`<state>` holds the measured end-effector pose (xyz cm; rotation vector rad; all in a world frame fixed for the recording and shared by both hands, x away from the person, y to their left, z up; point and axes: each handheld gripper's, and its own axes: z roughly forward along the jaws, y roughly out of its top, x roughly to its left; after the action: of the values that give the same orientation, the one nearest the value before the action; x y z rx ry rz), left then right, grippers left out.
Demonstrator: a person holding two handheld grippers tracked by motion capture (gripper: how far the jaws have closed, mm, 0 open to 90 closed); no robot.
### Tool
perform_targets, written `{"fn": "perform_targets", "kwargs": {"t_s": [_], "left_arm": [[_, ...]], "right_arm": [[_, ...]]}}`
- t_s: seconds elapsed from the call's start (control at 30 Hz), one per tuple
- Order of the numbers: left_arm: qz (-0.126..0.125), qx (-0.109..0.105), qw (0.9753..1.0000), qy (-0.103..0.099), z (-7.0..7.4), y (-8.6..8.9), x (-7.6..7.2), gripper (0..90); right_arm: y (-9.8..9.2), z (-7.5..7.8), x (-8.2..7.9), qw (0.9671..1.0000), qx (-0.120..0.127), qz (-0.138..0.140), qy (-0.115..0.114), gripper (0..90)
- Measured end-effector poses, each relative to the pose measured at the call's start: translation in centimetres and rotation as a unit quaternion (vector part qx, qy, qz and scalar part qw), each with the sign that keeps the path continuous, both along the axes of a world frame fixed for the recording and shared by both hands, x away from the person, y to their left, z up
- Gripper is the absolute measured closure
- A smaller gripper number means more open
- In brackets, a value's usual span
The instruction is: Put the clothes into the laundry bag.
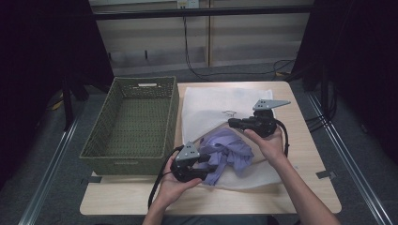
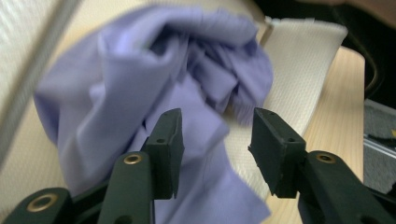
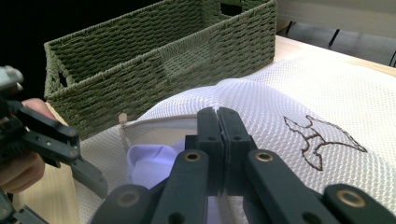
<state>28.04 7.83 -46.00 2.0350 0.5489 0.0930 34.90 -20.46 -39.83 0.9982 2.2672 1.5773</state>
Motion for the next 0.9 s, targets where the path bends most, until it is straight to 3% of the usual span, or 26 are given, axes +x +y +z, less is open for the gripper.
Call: {"fn": "perform_targets", "kwargs": {"t_s": [0.13, 0.23, 0.4, 0.5, 0.67, 0.73, 0.8, 0.87, 0.9], "left_arm": [[-0.009, 0.005, 0.9999, 0.012, -1.0, 0.3, -0.6, 55.2], [-0.014, 0.014, 0.9997, 0.015, -1.6, 0.8, -0.6, 49.4], [-0.034, 0.025, 0.999, 0.017, -2.4, 1.3, -1.0, 50.8], [-0.038, 0.034, 0.9984, 0.023, -2.9, 1.1, -1.1, 40.9], [-0.042, 0.05, 0.9976, 0.026, -3.6, 0.4, -1.3, 33.2], [-0.036, 0.065, 0.997, 0.025, -3.9, 0.2, -1.0, 34.7], [-0.03, 0.072, 0.9964, 0.032, -4.2, 0.2, -0.7, 45.2], [-0.02, 0.064, 0.9971, 0.036, -4.2, 0.3, -0.5, 64.7], [-0.015, 0.06, 0.9973, 0.04, -4.2, 0.3, -0.4, 64.7]], "right_arm": [[0.0, 0.0, 0.0, 1.0, -0.001, 0.001, 0.0, 89.2], [0.1, 0.0, 0.0, 1.0, -0.003, 0.001, 0.0, 89.2], [0.1, 0.0, 0.0, 1.0, -0.002, 0.001, -0.001, 89.2], [0.1, 0.0, 0.0, 1.0, -0.004, 0.001, 0.0, 89.3], [0.1, -0.1, 0.0, 1.0, -0.004, 0.002, 0.0, 89.2], [0.1, -0.1, 0.0, 1.0, -0.003, 0.003, 0.0, 89.2], [0.1, 0.0, 0.0, 1.0, -0.003, 0.003, -0.001, 89.2], [0.1, 0.0, 0.0, 1.0, -0.003, 0.003, -0.001, 89.2], [0.1, 0.0, 0.0, 1.0, -0.003, 0.003, -0.001, 89.2]]}}
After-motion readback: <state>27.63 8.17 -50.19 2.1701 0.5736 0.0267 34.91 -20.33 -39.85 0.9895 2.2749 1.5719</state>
